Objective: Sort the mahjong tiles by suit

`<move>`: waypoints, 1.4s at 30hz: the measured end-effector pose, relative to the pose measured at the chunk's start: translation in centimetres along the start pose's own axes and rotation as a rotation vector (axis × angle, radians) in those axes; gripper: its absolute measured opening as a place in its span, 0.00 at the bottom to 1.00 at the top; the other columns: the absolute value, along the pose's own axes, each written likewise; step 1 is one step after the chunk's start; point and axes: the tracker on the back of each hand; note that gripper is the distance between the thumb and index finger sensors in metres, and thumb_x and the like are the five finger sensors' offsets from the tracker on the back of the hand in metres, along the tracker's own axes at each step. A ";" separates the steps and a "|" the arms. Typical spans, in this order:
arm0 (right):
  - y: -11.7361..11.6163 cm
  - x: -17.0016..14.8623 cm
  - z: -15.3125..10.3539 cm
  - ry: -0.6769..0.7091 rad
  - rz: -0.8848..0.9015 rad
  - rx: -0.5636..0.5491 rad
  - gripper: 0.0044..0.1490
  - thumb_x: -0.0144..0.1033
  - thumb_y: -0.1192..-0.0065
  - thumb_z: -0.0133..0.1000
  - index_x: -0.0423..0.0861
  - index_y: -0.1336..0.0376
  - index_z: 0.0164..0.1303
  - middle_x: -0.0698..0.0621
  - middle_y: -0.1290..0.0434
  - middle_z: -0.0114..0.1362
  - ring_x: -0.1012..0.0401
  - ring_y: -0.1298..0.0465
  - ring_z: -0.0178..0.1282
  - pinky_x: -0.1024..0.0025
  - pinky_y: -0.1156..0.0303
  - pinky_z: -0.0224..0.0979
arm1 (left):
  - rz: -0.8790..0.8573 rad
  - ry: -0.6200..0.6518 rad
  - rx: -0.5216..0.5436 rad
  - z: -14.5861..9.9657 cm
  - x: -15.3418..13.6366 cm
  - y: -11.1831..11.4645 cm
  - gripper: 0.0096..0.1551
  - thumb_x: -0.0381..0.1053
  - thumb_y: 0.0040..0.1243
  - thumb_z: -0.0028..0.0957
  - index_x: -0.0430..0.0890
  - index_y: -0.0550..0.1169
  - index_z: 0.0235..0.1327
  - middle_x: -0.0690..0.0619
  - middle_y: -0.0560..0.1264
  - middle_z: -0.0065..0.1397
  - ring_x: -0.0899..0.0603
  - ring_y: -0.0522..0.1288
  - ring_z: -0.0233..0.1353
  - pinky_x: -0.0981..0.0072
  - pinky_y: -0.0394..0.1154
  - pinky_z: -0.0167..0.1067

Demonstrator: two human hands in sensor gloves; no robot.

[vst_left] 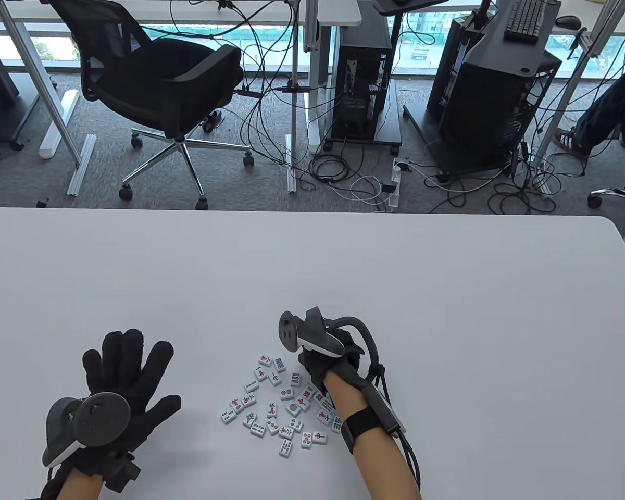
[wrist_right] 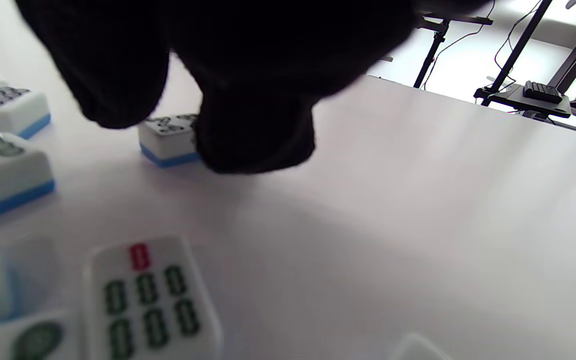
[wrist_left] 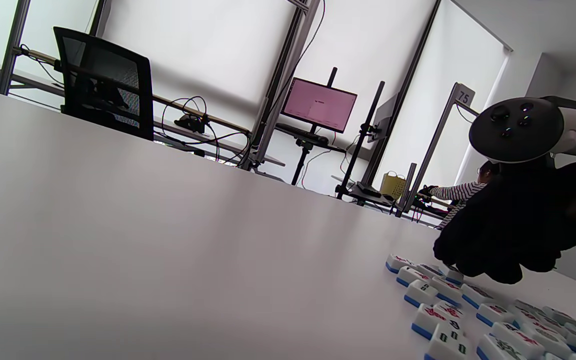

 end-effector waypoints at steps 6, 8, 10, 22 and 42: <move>-1.1 1.1 0.5 0.022 -0.017 0.025 0.37 0.46 0.32 0.48 0.37 0.35 0.63 0.52 0.18 0.37 0.65 0.23 0.21 0.72 0.24 0.27 | -0.001 -0.004 -0.013 0.0 0.0 0.1 0.50 0.81 0.41 0.46 0.71 0.40 0.78 0.68 0.21 0.79 0.52 0.14 0.80 0.43 0.16 0.70; -1.2 1.3 0.5 0.031 -0.024 0.020 0.37 0.45 0.32 0.48 0.36 0.35 0.62 0.52 0.18 0.37 0.65 0.23 0.21 0.73 0.24 0.27 | 0.000 -0.003 -0.017 0.0 0.0 0.1 0.50 0.81 0.41 0.46 0.71 0.40 0.78 0.68 0.21 0.79 0.52 0.14 0.80 0.43 0.16 0.70; -1.2 1.0 0.5 0.055 -0.002 0.007 0.36 0.44 0.31 0.48 0.36 0.34 0.61 0.52 0.18 0.37 0.65 0.23 0.20 0.72 0.24 0.27 | 0.001 0.001 -0.019 0.1 0.1 0.2 0.50 0.81 0.41 0.46 0.71 0.40 0.78 0.68 0.20 0.79 0.52 0.14 0.80 0.43 0.16 0.70; 0.7 -7.6 -7.6 0.176 -0.009 -0.140 0.37 0.43 0.31 0.48 0.39 0.36 0.65 0.52 0.18 0.41 0.65 0.21 0.24 0.72 0.22 0.31 | -0.004 0.022 -0.044 0.2 0.4 0.7 0.49 0.81 0.41 0.46 0.71 0.40 0.78 0.68 0.20 0.78 0.52 0.14 0.80 0.43 0.16 0.70; -7.2 -10.0 -14.4 0.160 -0.096 -0.010 0.39 0.44 0.32 0.48 0.41 0.38 0.67 0.52 0.18 0.43 0.64 0.21 0.26 0.71 0.21 0.33 | 0.003 0.036 -0.089 0.3 0.8 1.4 0.49 0.80 0.42 0.46 0.71 0.41 0.78 0.68 0.21 0.79 0.52 0.15 0.80 0.43 0.17 0.71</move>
Point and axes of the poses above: the tracker on the back of each hand, its own x axis roughly to the thumb side, its own z axis roughly from the wrist to the fingertips, y = z × x
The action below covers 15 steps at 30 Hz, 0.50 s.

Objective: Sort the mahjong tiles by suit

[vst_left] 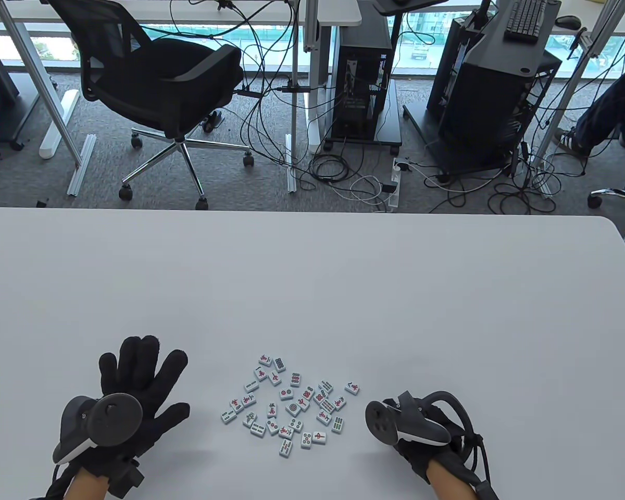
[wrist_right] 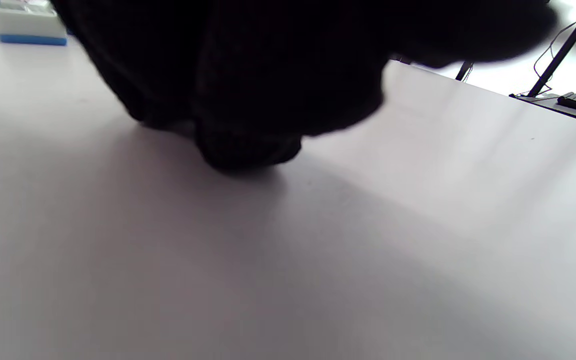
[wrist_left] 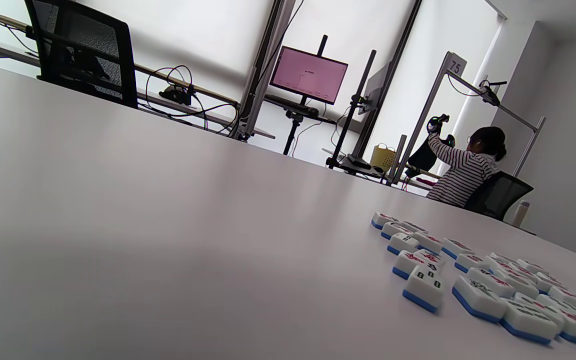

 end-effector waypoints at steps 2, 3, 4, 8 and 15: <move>0.6 -0.1 -0.1 -0.022 -0.004 0.020 0.42 0.45 0.32 0.48 0.42 0.41 0.71 0.51 0.19 0.45 0.63 0.20 0.28 0.70 0.21 0.34 | -0.003 0.002 0.000 0.0 0.0 0.0 0.49 0.80 0.42 0.46 0.71 0.41 0.78 0.68 0.21 0.79 0.52 0.15 0.80 0.43 0.17 0.71; 0.9 -0.1 -0.2 -0.033 0.004 0.011 0.42 0.45 0.32 0.48 0.42 0.41 0.71 0.51 0.19 0.46 0.63 0.20 0.28 0.70 0.21 0.34 | -0.003 0.003 0.001 0.0 0.0 0.0 0.49 0.80 0.42 0.46 0.71 0.41 0.78 0.68 0.21 0.79 0.52 0.15 0.80 0.43 0.17 0.71; 1.4 -0.1 -0.3 -0.041 0.023 -0.012 0.43 0.46 0.32 0.48 0.42 0.41 0.71 0.51 0.19 0.45 0.63 0.20 0.28 0.70 0.21 0.34 | -0.004 0.004 0.001 0.0 0.0 0.0 0.49 0.80 0.42 0.46 0.71 0.41 0.78 0.68 0.21 0.79 0.52 0.15 0.80 0.43 0.17 0.71; 2.9 1.2 0.1 -0.057 0.103 -0.110 0.39 0.49 0.34 0.49 0.40 0.36 0.66 0.49 0.18 0.42 0.62 0.21 0.25 0.69 0.22 0.32 | -0.006 0.005 -0.001 0.0 0.1 0.0 0.49 0.80 0.42 0.46 0.71 0.41 0.78 0.68 0.21 0.79 0.52 0.15 0.80 0.43 0.17 0.71; 3.2 5.6 2.5 -0.071 0.063 -0.126 0.36 0.55 0.39 0.49 0.39 0.29 0.56 0.50 0.17 0.36 0.63 0.22 0.20 0.70 0.23 0.26 | -0.007 0.007 -0.005 0.0 0.1 0.0 0.49 0.80 0.42 0.46 0.71 0.41 0.78 0.68 0.21 0.78 0.52 0.15 0.80 0.43 0.17 0.71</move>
Point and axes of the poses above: the tracker on the back of each hand, its own x axis roughly to the thumb side, its own z axis roughly from the wrist to the fingertips, y = z × x
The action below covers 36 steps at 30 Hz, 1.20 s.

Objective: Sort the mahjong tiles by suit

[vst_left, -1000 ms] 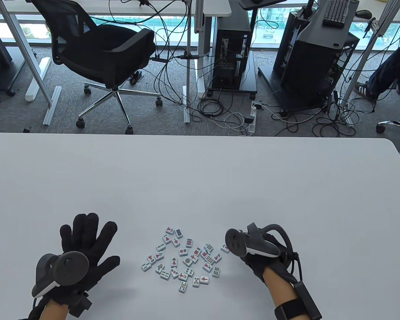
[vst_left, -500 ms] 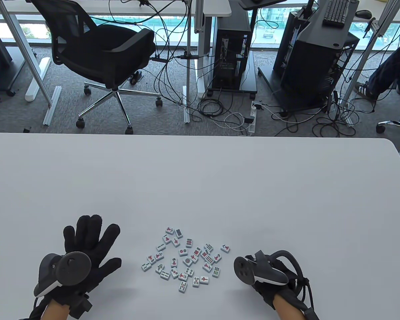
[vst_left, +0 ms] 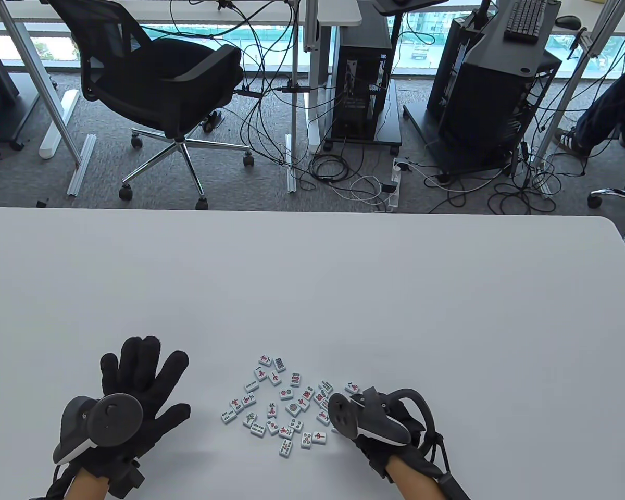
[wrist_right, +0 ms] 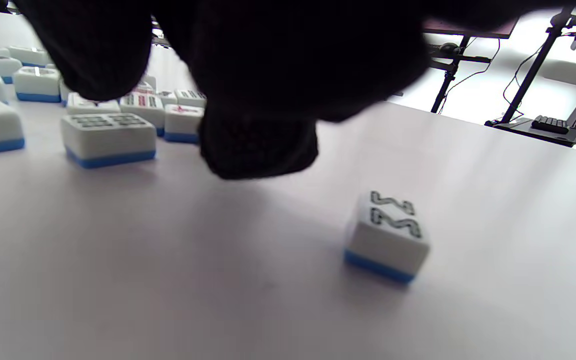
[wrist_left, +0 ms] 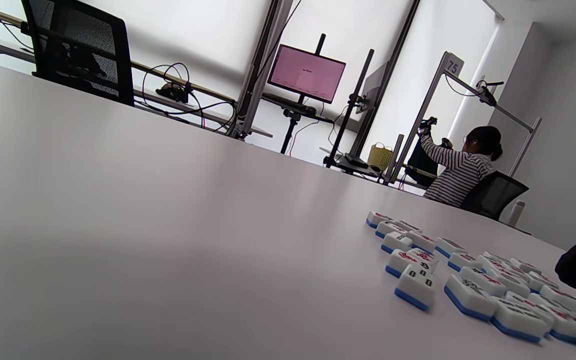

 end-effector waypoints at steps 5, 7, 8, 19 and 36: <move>-0.3 0.8 0.2 0.010 -0.079 -0.038 0.35 0.53 0.38 0.49 0.39 0.28 0.53 0.51 0.17 0.34 0.64 0.22 0.18 0.70 0.23 0.25 | -0.014 0.012 -0.011 0.0 0.1 0.1 0.49 0.80 0.42 0.46 0.71 0.41 0.78 0.68 0.21 0.79 0.52 0.15 0.80 0.43 0.17 0.71; -0.2 0.4 0.0 0.006 -0.108 -0.038 0.34 0.53 0.38 0.48 0.39 0.28 0.53 0.51 0.17 0.34 0.64 0.22 0.18 0.70 0.23 0.25 | -0.013 0.013 -0.010 0.0 0.1 0.1 0.49 0.80 0.42 0.46 0.71 0.41 0.78 0.68 0.21 0.79 0.52 0.16 0.80 0.43 0.17 0.71; -0.2 0.1 -0.1 -0.001 -0.113 -0.035 0.34 0.52 0.37 0.48 0.39 0.28 0.54 0.51 0.17 0.35 0.64 0.22 0.19 0.70 0.23 0.25 | -0.014 0.014 -0.010 0.0 0.1 0.1 0.49 0.80 0.42 0.46 0.71 0.41 0.78 0.68 0.21 0.79 0.52 0.15 0.80 0.43 0.17 0.71; -0.5 0.6 0.2 0.051 -0.069 0.140 0.39 0.49 0.31 0.46 0.39 0.32 0.61 0.51 0.17 0.34 0.65 0.23 0.17 0.72 0.24 0.24 | -0.008 0.007 0.007 0.0 0.1 0.1 0.49 0.80 0.42 0.46 0.71 0.41 0.78 0.69 0.20 0.78 0.52 0.14 0.79 0.44 0.17 0.71; 2.9 -6.0 1.2 -0.032 0.035 0.008 0.36 0.42 0.29 0.46 0.39 0.33 0.62 0.51 0.18 0.37 0.65 0.22 0.21 0.71 0.23 0.28 | -0.013 0.011 -0.004 0.0 0.1 0.1 0.49 0.80 0.41 0.47 0.71 0.41 0.78 0.69 0.20 0.78 0.52 0.15 0.80 0.44 0.17 0.71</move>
Point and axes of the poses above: the tracker on the back of each hand, its own x axis roughly to the thumb side, its own z axis roughly from the wrist to the fingertips, y = z × x
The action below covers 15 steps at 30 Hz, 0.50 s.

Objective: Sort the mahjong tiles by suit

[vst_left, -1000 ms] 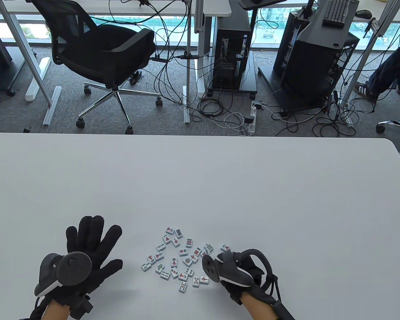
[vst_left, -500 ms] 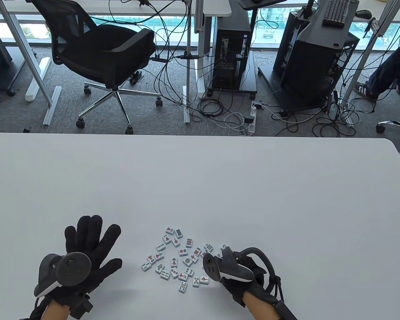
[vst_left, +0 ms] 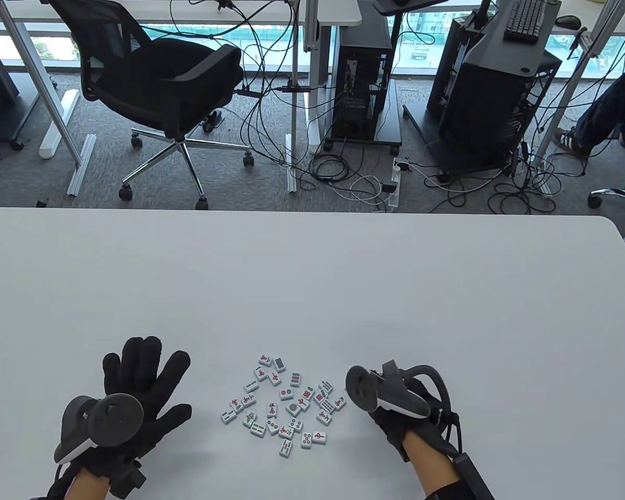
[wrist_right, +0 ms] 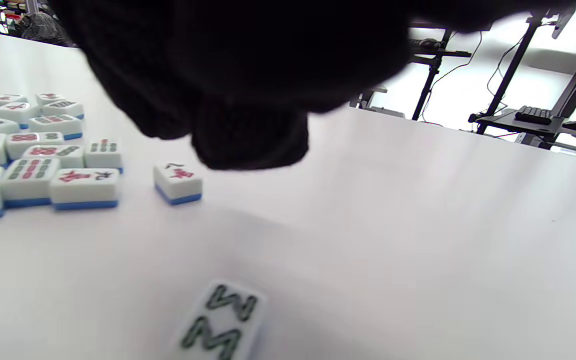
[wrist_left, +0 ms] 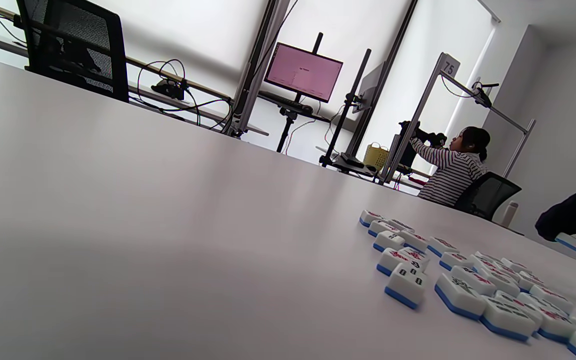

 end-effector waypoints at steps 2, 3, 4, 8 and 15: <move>-0.3 -1.5 0.4 -0.010 -0.006 0.045 0.36 0.41 0.29 0.46 0.39 0.34 0.63 0.51 0.18 0.38 0.65 0.22 0.22 0.71 0.23 0.29 | 0.002 -0.001 0.000 0.0 0.0 0.0 0.48 0.80 0.41 0.47 0.71 0.41 0.78 0.68 0.20 0.78 0.52 0.15 0.80 0.43 0.17 0.71; -0.7 -1.9 0.5 -0.015 -0.007 0.063 0.36 0.41 0.29 0.46 0.40 0.34 0.63 0.51 0.18 0.39 0.64 0.22 0.22 0.71 0.22 0.29 | 0.001 -0.002 0.001 0.0 0.0 -0.1 0.49 0.80 0.42 0.46 0.71 0.41 0.78 0.69 0.20 0.78 0.52 0.15 0.80 0.43 0.17 0.71; -1.2 -2.4 0.5 -0.011 -0.015 0.086 0.36 0.41 0.30 0.47 0.40 0.34 0.64 0.51 0.18 0.39 0.64 0.22 0.23 0.71 0.22 0.30 | -0.001 -0.003 0.001 0.0 0.0 -0.1 0.48 0.80 0.42 0.47 0.71 0.41 0.78 0.68 0.20 0.78 0.52 0.15 0.80 0.44 0.17 0.71; -3.1 -2.9 0.4 -0.001 -0.041 0.109 0.36 0.42 0.30 0.47 0.41 0.34 0.64 0.52 0.18 0.40 0.65 0.21 0.23 0.72 0.22 0.30 | -0.005 -0.008 -0.002 0.0 -0.1 0.0 0.49 0.80 0.42 0.47 0.71 0.41 0.78 0.68 0.20 0.78 0.52 0.15 0.80 0.43 0.17 0.71; -4.7 -2.6 0.2 0.018 -0.026 0.121 0.36 0.42 0.30 0.47 0.42 0.34 0.64 0.51 0.18 0.40 0.64 0.21 0.23 0.71 0.22 0.30 | 0.000 -0.014 -0.018 0.1 -0.2 0.2 0.48 0.80 0.42 0.47 0.70 0.41 0.78 0.68 0.20 0.78 0.52 0.15 0.80 0.43 0.17 0.71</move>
Point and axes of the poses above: the tracker on the back of each hand, its own x axis roughly to the thumb side, its own z axis roughly from the wrist to the fingertips, y = z × x
